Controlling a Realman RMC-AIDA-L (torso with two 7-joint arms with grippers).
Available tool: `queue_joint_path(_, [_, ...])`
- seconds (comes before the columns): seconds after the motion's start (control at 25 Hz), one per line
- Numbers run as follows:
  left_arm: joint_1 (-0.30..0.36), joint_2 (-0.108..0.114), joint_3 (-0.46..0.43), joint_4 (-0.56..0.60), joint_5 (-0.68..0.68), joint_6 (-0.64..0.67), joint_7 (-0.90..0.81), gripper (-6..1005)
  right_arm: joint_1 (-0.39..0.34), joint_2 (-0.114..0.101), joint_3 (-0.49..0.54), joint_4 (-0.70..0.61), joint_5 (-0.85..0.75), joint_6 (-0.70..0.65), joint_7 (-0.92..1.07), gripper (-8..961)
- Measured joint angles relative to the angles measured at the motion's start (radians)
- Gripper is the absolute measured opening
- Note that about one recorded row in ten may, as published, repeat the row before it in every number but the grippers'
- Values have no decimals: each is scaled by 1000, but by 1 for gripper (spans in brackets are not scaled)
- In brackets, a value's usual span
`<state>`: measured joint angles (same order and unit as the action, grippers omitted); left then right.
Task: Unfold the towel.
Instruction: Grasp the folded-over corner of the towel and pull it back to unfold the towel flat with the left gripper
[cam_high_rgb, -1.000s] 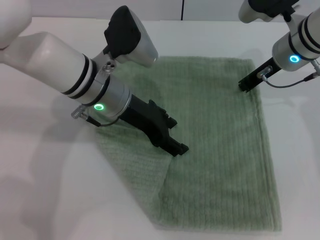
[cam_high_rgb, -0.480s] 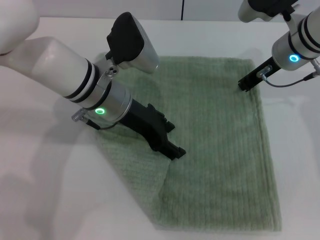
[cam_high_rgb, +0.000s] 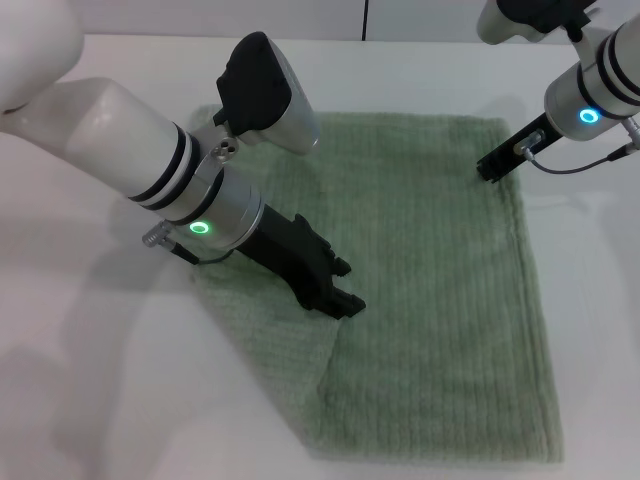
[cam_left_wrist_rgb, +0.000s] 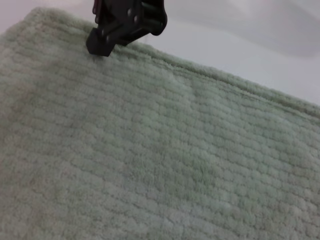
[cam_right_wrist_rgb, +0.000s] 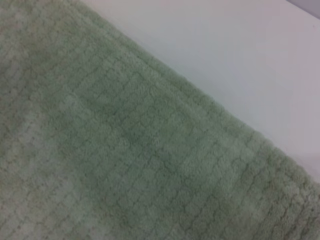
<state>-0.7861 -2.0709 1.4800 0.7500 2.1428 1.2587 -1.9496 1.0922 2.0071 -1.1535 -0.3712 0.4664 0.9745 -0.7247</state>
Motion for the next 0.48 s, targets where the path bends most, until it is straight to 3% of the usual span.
queue_joint_path(0.24, [-1, 2, 20, 0, 2, 2, 0, 524, 0, -1, 0, -2, 0, -1, 0, -1])
queue_joint_path(0.48, [-1, 2, 23, 0, 2, -3, 0, 494, 0, -1, 0, -2, 0, -2, 0, -2])
